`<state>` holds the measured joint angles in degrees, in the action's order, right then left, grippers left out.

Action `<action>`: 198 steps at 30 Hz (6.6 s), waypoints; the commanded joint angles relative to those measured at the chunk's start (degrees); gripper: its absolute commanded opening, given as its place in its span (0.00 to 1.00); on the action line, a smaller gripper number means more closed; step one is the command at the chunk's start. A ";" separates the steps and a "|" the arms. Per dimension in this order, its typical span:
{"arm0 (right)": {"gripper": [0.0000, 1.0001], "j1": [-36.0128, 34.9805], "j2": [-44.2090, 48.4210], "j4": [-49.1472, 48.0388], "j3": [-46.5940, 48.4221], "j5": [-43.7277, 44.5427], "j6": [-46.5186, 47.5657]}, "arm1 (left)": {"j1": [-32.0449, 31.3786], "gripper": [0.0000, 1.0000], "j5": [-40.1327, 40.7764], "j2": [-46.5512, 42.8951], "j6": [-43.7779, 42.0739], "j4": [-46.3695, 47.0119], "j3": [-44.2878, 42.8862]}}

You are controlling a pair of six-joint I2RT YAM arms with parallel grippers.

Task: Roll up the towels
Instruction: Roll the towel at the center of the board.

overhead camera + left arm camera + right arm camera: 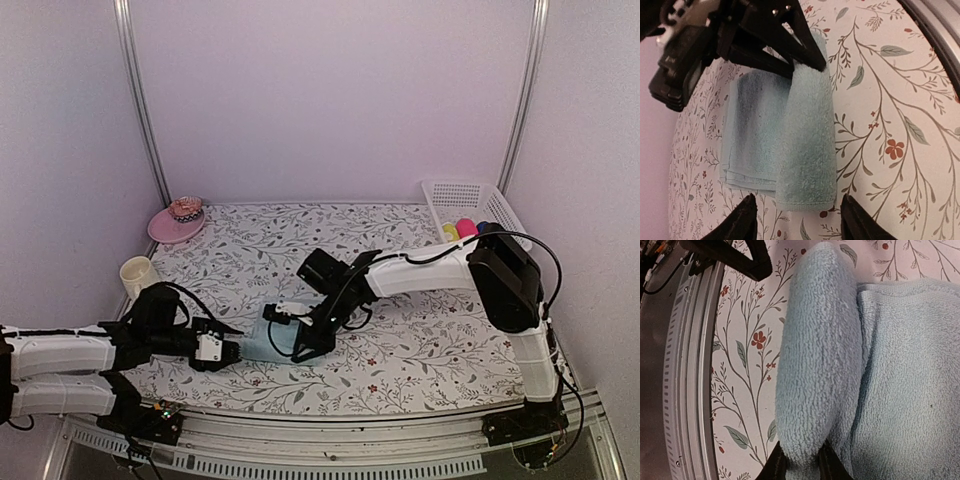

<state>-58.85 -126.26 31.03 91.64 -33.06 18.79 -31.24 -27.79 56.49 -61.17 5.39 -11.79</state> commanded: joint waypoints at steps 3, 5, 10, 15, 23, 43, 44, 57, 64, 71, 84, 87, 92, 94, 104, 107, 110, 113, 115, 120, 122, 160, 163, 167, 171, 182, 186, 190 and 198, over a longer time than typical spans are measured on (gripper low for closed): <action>0.20 2.38 -4.20 4.26 2.32 -8.17 -5.10 | -5.21 0.57 4.60 -2.08 -3.74 5.50 2.45; 0.20 2.81 -4.43 4.28 2.32 -8.97 -5.38 | -6.41 0.57 5.02 -1.73 -3.78 5.83 2.88; 0.20 3.80 -4.97 4.29 2.67 -10.32 -5.93 | -9.66 0.57 8.87 2.12 -4.13 8.72 2.98; 0.20 4.03 -5.44 4.23 2.76 -11.10 -5.82 | -10.81 0.57 11.95 7.01 -3.99 13.26 2.15; 0.20 4.31 -6.10 4.28 2.76 -11.99 -5.36 | -12.45 0.55 14.34 10.50 -3.13 15.61 0.92; 0.21 5.06 -7.40 8.12 5.17 -15.31 -2.26 | -14.80 0.42 21.78 17.17 -2.76 24.15 1.95; 0.21 5.06 -7.51 8.29 5.26 -15.56 -2.12 | -14.96 0.41 22.06 17.35 -2.69 24.41 1.95; 0.24 5.48 -7.78 10.97 7.30 -16.52 -0.09 | -16.02 0.04 24.06 20.12 -3.06 24.28 1.42; 0.38 5.54 -4.70 11.10 6.09 -11.97 1.86 | -16.24 0.00 22.38 17.88 0.37 13.48 -2.24; 0.50 5.51 3.11 8.41 1.42 -4.21 3.93 | -16.04 0.00 19.45 17.05 7.72 -0.14 -8.98; 0.66 -0.46 21.21 -12.34 -21.75 16.07 10.49 | -12.35 0.00 11.50 24.46 13.45 -14.46 -18.65; 0.66 -2.87 22.11 -17.16 -25.35 19.91 12.47 | -10.91 0.00 9.07 25.97 14.81 -17.10 -21.31; 0.66 -6.16 23.03 -25.28 -28.88 26.65 14.54 | -8.43 0.00 6.21 27.95 15.59 -19.83 -23.78; 0.66 -6.79 22.87 -27.14 -29.37 28.96 14.74 | -7.82 0.00 5.49 28.55 15.68 -20.64 -24.48; 0.68 -9.78 23.72 -31.00 -30.56 34.51 16.26 | -6.27 0.00 4.04 31.14 15.64 -22.27 -25.84; 0.68 -10.56 23.69 -31.08 -30.56 34.11 16.91 | -5.49 0.00 3.16 32.05 15.73 -22.94 -26.62; 0.67 -11.16 23.05 -31.19 -30.41 33.33 17.14 | -5.07 0.00 2.99 33.23 15.90 -23.36 -27.21; 0.67 -11.20 21.55 -31.09 -29.98 34.27 16.93 | -4.47 0.00 1.99 33.75 15.82 -23.72 -27.56; 0.66 -11.20 20.44 -31.09 -29.71 34.89 16.57 | -4.31 0.00 1.91 33.78 15.75 -23.80 -27.66; 0.64 -11.16 17.53 -31.10 -28.89 38.28 15.79 | -3.88 0.00 1.71 34.23 15.42 -24.10 -27.92; 0.63 -11.08 16.50 -31.11 -28.65 38.98 15.84 | -3.81 0.00 1.56 34.55 15.37 -24.28 -28.07; 0.26 -4.23 1.53 -3.64 -4.85 6.22 -5.11 | -4.03 0.62 2.98 -1.69 1.46 3.79 -0.17; 0.25 -3.26 -0.61 -1.12 -1.95 3.60 -9.02 | -7.37 0.61 4.93 -4.29 0.89 4.28 1.25; 0.24 -1.85 -2.18 -0.32 -0.21 0.10 -14.12 | -9.96 0.60 6.79 -3.84 0.13 5.28 2.17; 0.24 -0.67 -2.33 -0.36 0.23 -1.62 -16.98 | -12.38 0.58 8.45 -2.30 -0.50 7.04 3.28; 0.25 0.17 -4.53 -0.28 3.23 -5.55 -18.26 | -16.72 0.55 16.69 7.49 -0.14 20.04 5.08; 0.25 0.48 -5.07 -0.22 3.38 -6.48 -18.05 | -17.30 0.55 19.22 10.05 0.08 24.58 5.29; 0.25 0.96 -5.59 -0.18 3.45 -7.71 -17.66 | -17.85 0.55 20.22 11.89 0.17 26.12 5.24; 0.26 1.54 -5.67 -0.20 4.06 -11.33 -17.10 | -18.74 0.51 22.43 15.83 -1.30 27.51 4.94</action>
<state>-57.32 -129.80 28.29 94.67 -41.39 1.15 -48.95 -6.90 70.94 -61.67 30.83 -7.27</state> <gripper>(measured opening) 0.254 0.519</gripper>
